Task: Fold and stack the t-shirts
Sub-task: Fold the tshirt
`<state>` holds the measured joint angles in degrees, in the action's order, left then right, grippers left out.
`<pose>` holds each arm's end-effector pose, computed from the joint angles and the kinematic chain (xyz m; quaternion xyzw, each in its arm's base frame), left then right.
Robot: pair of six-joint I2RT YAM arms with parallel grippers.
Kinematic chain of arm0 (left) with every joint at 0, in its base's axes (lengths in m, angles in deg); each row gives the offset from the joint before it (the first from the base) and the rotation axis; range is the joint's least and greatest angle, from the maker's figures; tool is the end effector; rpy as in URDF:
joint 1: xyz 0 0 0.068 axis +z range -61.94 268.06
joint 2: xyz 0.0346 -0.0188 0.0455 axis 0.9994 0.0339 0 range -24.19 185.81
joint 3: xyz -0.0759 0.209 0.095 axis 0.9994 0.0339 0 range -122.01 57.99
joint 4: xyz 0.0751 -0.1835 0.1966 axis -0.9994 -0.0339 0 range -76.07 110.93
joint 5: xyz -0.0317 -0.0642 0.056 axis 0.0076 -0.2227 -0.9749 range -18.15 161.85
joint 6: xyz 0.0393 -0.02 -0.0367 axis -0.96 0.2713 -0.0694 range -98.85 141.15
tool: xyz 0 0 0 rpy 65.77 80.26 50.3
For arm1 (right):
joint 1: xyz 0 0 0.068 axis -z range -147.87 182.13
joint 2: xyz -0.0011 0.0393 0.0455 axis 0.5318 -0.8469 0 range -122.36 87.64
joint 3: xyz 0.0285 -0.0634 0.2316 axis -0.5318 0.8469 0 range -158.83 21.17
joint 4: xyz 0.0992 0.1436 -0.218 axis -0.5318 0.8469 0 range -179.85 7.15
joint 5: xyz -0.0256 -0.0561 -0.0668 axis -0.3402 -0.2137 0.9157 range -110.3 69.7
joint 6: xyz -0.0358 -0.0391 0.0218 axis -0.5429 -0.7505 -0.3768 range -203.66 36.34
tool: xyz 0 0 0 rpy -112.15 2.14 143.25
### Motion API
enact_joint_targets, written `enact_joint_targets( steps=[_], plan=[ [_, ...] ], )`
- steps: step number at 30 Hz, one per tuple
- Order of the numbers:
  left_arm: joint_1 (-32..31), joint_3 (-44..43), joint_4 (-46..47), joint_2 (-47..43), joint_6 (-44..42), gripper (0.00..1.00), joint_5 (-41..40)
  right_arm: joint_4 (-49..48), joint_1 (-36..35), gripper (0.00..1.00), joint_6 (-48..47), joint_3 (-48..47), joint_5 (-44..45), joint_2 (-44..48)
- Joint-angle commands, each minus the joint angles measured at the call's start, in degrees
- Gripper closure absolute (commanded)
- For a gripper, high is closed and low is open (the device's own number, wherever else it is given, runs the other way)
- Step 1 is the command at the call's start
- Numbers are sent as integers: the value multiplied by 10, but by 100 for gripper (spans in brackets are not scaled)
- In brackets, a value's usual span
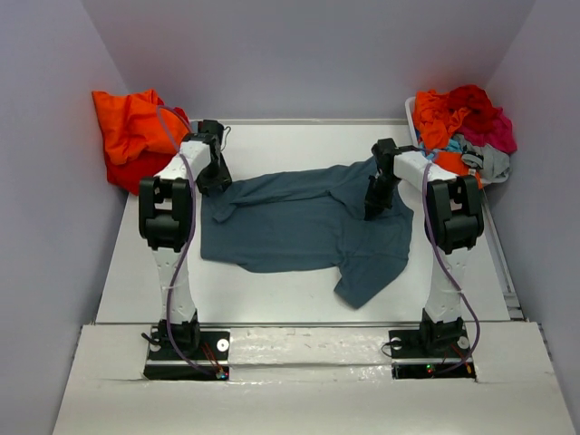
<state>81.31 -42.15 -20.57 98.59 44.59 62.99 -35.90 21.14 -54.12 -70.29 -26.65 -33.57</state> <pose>0.4594 -0.0479 0.1595 -0.1581 0.9589 0.0146 0.2350 0.4031 0.0828 0.1193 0.1577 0.9844 0.0709 0.0324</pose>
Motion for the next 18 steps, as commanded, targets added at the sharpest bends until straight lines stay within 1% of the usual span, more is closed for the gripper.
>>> enact_joint_targets(
  steps=[1,18],
  plan=[
    [-2,-6,-12,-11,6,39,-19,4,-5,90,-11,5,9,-15],
    [9,23,-5,-30,10,38,-44,-2,-5,90,-15,14,5,-18]
  ],
)
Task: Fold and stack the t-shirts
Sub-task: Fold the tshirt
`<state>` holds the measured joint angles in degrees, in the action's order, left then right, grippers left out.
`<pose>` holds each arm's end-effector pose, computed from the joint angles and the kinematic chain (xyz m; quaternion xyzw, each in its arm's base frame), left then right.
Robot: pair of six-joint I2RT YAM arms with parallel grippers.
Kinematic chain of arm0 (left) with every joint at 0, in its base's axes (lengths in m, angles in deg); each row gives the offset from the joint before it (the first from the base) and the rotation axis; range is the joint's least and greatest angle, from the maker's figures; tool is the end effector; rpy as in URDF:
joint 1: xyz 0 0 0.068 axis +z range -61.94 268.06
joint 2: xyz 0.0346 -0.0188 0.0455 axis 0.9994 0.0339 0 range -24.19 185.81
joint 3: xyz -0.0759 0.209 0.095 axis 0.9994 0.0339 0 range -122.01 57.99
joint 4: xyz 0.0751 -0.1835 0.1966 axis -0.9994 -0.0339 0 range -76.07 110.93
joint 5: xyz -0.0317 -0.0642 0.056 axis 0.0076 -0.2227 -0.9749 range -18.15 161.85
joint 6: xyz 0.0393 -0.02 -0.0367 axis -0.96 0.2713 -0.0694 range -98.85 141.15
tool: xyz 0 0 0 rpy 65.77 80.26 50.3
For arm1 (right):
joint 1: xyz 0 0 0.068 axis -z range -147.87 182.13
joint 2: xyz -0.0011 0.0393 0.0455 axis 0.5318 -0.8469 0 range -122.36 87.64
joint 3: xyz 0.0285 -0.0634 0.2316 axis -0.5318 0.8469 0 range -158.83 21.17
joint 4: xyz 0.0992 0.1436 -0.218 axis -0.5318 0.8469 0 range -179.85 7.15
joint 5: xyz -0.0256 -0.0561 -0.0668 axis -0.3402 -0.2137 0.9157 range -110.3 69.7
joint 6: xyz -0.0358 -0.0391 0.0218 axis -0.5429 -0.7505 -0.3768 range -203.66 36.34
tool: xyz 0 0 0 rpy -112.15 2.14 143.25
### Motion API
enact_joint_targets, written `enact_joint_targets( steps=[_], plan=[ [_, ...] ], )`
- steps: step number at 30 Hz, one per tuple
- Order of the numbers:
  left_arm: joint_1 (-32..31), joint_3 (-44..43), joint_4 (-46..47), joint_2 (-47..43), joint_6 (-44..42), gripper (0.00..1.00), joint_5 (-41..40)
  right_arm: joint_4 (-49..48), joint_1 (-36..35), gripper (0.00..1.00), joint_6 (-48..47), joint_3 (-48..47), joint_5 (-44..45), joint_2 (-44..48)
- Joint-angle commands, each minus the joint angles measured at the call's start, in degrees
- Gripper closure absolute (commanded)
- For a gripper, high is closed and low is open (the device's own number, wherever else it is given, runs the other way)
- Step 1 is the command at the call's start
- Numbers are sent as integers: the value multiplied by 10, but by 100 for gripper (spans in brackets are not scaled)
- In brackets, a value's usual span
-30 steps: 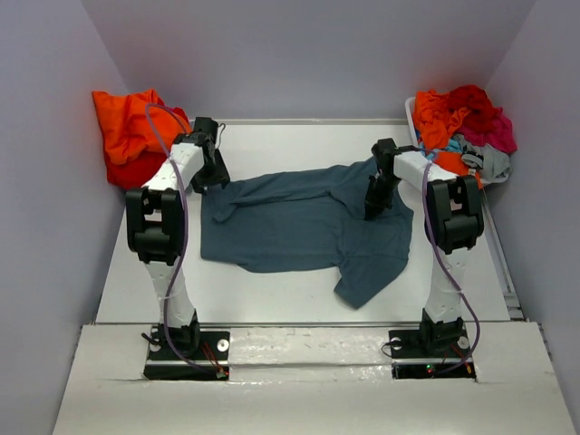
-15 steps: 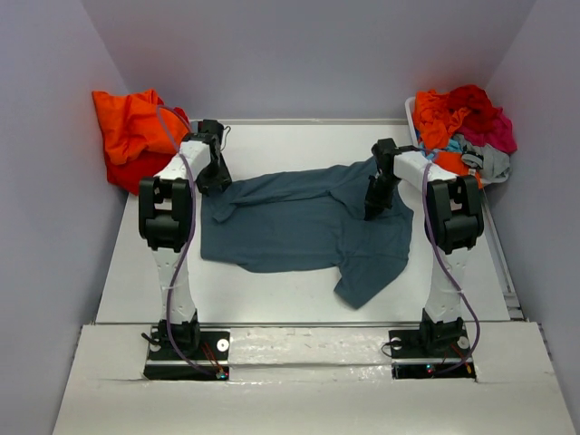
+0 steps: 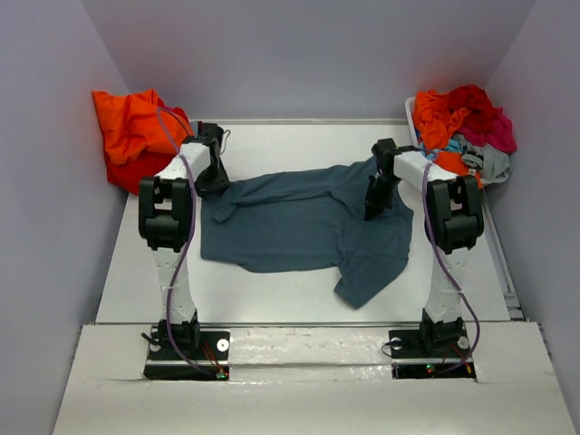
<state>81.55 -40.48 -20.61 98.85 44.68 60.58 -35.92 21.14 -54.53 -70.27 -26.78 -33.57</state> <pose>0.4553 -0.0438 0.1486 -0.1642 0.9599 0.0394 0.2239 0.4030 0.0829 0.1192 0.1541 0.9849 0.0718 0.0322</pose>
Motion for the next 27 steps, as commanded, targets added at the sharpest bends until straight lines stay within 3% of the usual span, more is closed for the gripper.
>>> enact_joint_targets(
  steps=[1,11,27],
  plan=[
    [12,7,-4,-32,9,38,-20,-1,-5,90,-11,14,6,-18],
    [30,5,1,-27,6,38,-17,0,-5,90,-12,13,7,-18],
    [30,-1,39,-19,-21,40,65,1,-5,90,-10,10,6,-17]
  ],
)
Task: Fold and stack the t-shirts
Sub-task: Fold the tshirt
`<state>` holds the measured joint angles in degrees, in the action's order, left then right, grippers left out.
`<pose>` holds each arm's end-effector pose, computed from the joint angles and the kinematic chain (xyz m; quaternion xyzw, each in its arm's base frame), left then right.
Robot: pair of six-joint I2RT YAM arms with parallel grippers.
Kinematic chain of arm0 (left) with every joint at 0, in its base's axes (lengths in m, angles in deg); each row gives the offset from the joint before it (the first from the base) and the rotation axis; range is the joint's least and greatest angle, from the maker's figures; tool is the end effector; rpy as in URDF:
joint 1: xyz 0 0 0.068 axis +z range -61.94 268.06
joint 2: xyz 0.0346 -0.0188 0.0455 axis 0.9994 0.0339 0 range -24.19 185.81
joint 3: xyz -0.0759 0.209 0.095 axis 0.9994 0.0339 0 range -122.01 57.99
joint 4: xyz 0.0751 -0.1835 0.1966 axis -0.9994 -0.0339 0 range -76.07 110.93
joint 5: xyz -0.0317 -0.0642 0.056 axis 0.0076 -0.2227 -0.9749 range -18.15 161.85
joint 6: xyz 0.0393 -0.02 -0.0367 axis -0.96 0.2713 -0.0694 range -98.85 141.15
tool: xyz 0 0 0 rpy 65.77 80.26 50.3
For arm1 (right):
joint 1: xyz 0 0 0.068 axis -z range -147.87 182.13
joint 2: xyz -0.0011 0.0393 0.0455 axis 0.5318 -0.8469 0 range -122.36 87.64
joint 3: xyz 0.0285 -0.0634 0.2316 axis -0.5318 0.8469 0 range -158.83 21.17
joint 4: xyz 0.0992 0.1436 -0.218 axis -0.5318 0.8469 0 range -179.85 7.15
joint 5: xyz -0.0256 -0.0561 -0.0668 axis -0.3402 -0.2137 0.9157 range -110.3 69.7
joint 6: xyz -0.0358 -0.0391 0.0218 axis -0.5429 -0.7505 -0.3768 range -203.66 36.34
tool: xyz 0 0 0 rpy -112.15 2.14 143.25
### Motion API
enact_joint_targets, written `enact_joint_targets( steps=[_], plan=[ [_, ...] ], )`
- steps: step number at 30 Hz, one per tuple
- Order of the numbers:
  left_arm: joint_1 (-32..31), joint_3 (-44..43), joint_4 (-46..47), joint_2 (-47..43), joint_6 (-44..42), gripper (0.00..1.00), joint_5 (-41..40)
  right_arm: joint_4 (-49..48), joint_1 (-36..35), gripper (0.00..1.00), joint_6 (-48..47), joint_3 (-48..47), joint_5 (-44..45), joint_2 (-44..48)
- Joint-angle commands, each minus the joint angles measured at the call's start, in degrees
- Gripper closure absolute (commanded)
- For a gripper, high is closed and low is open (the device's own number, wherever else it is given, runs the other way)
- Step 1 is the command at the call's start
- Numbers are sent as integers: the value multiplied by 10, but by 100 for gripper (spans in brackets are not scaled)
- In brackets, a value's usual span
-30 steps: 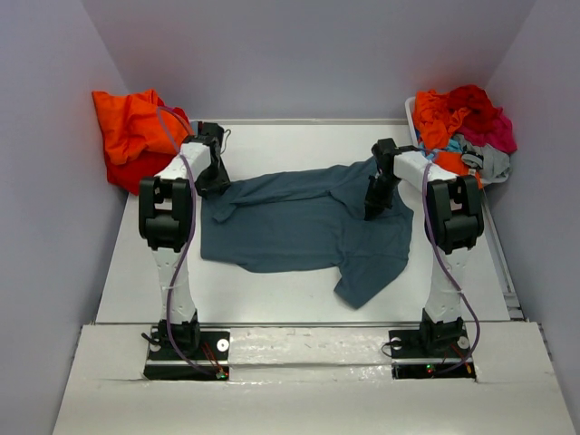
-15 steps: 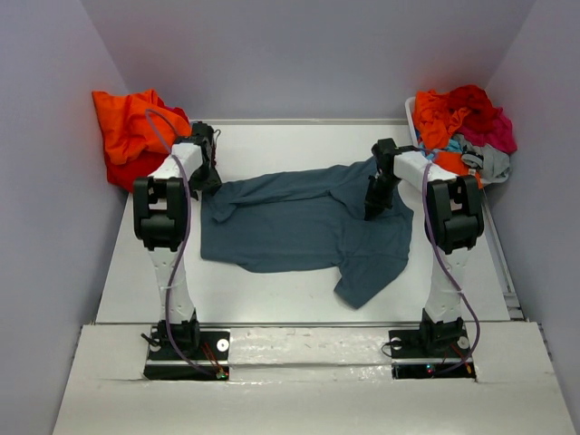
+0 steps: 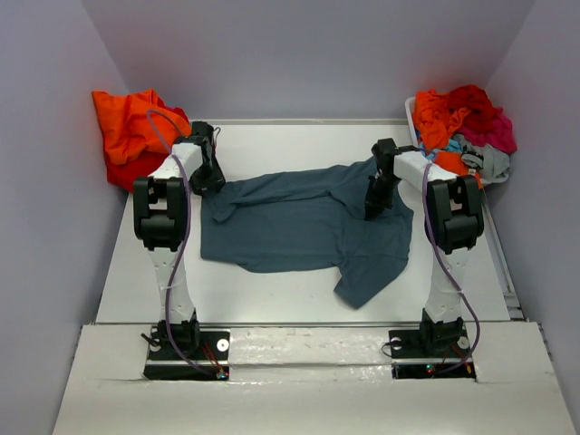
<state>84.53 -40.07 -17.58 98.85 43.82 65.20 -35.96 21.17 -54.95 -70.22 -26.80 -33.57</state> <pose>0.4613 -0.0235 0.1484 -0.1747 0.9560 0.0031 0.2358 0.4030 0.0827 0.1190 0.1507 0.9854 0.0719 0.0324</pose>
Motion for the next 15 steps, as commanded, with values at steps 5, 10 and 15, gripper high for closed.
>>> enact_joint_targets(
  steps=[5,10,15],
  plan=[
    [0,0,18,-15,-13,41,34,3,-6,90,-7,8,6,-18],
    [0,-6,18,-7,-14,45,39,3,-6,90,-8,10,8,-17],
    [0,-3,19,-8,-13,50,35,2,-6,90,-7,13,8,-16]
  ],
)
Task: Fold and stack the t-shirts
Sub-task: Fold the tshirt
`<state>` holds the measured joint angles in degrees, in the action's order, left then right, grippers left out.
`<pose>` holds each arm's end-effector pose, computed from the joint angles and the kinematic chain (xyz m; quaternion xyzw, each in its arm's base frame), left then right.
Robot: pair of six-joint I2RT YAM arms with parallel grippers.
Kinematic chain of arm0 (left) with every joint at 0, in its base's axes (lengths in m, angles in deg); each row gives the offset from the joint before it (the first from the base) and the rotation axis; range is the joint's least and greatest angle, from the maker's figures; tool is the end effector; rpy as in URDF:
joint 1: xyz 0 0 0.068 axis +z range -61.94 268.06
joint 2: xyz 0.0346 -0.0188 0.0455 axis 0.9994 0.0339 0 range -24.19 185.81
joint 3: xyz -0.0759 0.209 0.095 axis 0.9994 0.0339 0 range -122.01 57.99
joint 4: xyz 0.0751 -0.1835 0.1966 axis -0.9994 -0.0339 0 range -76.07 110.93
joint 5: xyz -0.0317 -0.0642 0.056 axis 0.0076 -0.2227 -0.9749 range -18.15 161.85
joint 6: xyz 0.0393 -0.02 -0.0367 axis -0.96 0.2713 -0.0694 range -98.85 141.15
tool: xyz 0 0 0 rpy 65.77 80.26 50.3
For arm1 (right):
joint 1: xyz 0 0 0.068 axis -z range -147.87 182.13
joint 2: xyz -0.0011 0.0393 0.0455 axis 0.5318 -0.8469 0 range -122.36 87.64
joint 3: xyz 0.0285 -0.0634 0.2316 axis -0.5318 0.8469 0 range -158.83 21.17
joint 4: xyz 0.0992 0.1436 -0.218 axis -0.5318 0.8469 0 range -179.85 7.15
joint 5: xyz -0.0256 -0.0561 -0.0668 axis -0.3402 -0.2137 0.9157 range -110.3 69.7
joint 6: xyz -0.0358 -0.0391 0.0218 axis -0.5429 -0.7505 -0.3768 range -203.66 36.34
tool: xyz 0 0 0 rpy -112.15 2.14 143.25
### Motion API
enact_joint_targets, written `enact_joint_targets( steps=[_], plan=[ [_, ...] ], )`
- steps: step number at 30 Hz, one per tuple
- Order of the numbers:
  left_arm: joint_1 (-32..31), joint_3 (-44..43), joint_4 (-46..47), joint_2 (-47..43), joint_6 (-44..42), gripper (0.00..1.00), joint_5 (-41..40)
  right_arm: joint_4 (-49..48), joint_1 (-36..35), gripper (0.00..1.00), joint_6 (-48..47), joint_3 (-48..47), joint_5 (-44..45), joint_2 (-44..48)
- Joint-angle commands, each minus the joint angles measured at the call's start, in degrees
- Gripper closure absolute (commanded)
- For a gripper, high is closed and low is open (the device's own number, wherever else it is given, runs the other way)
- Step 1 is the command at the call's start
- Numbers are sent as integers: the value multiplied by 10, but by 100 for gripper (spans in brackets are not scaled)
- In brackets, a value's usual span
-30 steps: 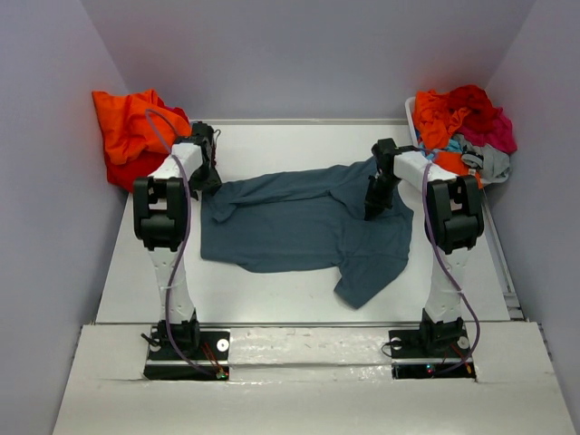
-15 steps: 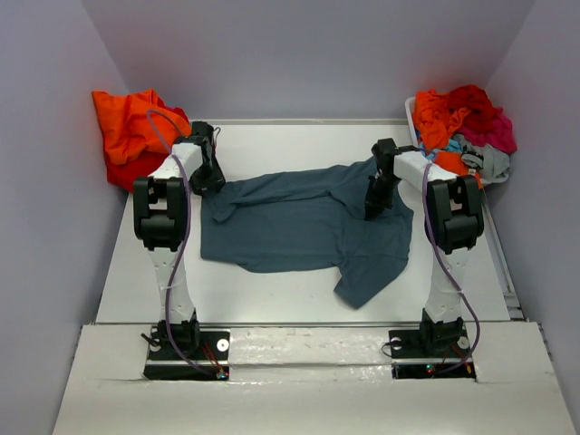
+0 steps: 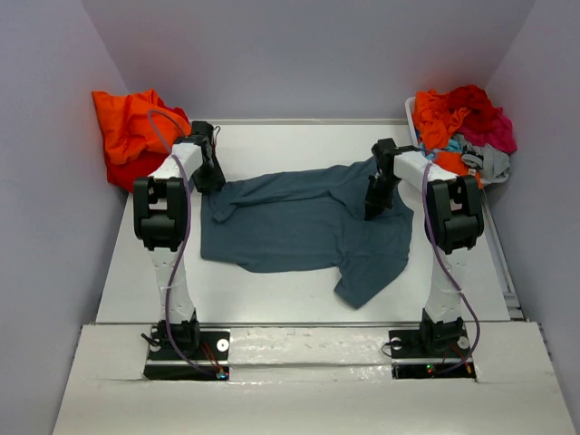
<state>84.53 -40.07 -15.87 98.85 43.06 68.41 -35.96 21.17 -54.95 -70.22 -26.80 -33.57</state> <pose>0.4643 -0.0260 0.1498 -0.1621 0.9558 -0.0252 0.2441 0.4030 0.0827 0.1190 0.1507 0.9854 0.0719 0.0324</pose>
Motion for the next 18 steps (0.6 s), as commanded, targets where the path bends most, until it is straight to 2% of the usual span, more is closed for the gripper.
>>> enact_joint_targets(
  steps=[1,3,4,5,9,12,18],
  plan=[
    [0,0,4,-9,-6,55,2,2,-6,90,-7,13,9,-16],
    [0,2,4,-9,-5,57,0,2,-6,90,-7,13,9,-17],
    [0,2,3,-9,-2,68,-3,2,-6,90,-7,13,8,-17],
    [0,2,2,-9,0,74,-7,2,-6,90,-7,14,8,-17],
    [0,2,0,-9,2,90,-15,1,-6,90,-7,16,9,-17],
    [0,1,-2,-9,7,94,-23,0,-6,90,-7,17,9,-17],
    [5,-8,-14,-9,22,94,-60,-2,-6,90,-5,20,10,-16]
  ],
)
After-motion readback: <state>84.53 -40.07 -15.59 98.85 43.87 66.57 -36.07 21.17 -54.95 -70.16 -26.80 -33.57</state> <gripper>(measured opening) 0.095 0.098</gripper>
